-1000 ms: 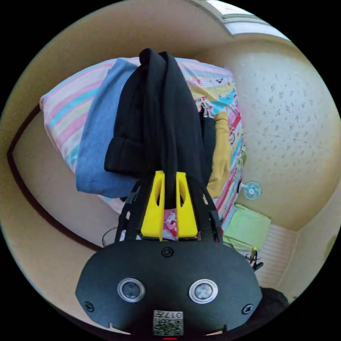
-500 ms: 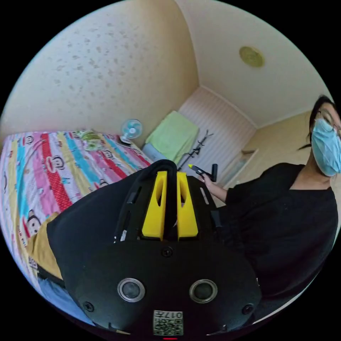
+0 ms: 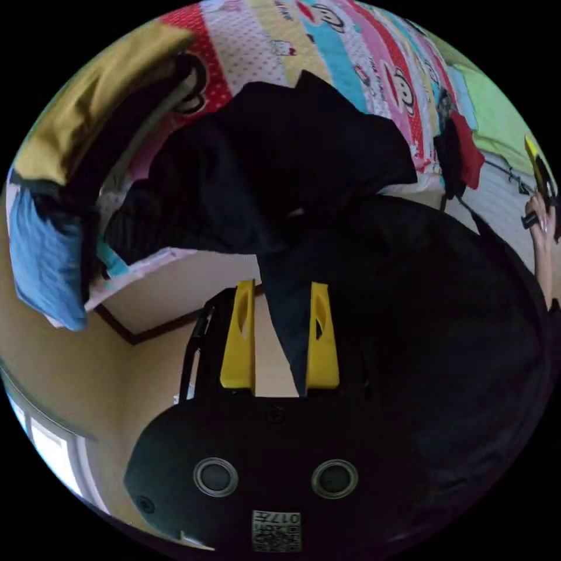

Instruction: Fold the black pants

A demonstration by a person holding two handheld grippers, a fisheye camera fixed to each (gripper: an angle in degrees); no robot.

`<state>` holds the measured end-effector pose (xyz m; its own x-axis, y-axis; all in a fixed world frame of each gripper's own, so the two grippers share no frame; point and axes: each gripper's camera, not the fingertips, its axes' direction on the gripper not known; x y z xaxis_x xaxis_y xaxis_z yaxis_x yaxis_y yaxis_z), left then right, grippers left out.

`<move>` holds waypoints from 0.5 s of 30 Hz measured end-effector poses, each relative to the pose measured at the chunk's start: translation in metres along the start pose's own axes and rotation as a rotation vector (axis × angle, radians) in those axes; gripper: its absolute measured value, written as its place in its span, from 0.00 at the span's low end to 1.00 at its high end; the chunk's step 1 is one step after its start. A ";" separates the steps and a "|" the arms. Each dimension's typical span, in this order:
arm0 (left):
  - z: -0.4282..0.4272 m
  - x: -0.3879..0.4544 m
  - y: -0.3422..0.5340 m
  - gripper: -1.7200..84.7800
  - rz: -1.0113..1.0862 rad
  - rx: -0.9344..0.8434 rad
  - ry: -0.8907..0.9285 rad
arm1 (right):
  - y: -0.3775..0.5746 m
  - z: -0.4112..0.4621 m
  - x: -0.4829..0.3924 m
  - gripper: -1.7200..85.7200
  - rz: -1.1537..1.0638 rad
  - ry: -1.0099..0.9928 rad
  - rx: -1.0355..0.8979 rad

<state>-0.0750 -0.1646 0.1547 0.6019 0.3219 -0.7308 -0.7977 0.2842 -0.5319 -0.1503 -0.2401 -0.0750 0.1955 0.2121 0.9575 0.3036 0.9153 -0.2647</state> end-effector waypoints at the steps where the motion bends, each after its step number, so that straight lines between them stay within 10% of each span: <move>1: 0.008 -0.034 0.025 0.23 -0.086 0.053 0.101 | -0.007 0.024 -0.003 0.05 -0.019 -0.020 -0.054; 11: 0.250 -0.221 0.272 0.22 -0.497 0.953 1.847 | 0.063 0.452 -0.197 0.21 -0.900 0.165 -0.911; 15: 0.321 -0.202 0.323 0.19 -0.409 1.202 2.063 | 0.160 0.550 -0.243 0.24 -1.315 0.326 -1.073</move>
<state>-0.4425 0.1518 0.2682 -0.7207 -0.5639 -0.4033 0.1017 0.4895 -0.8661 -0.6625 0.0430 -0.2872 -0.5486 -0.6271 0.5529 0.8121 -0.2425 0.5308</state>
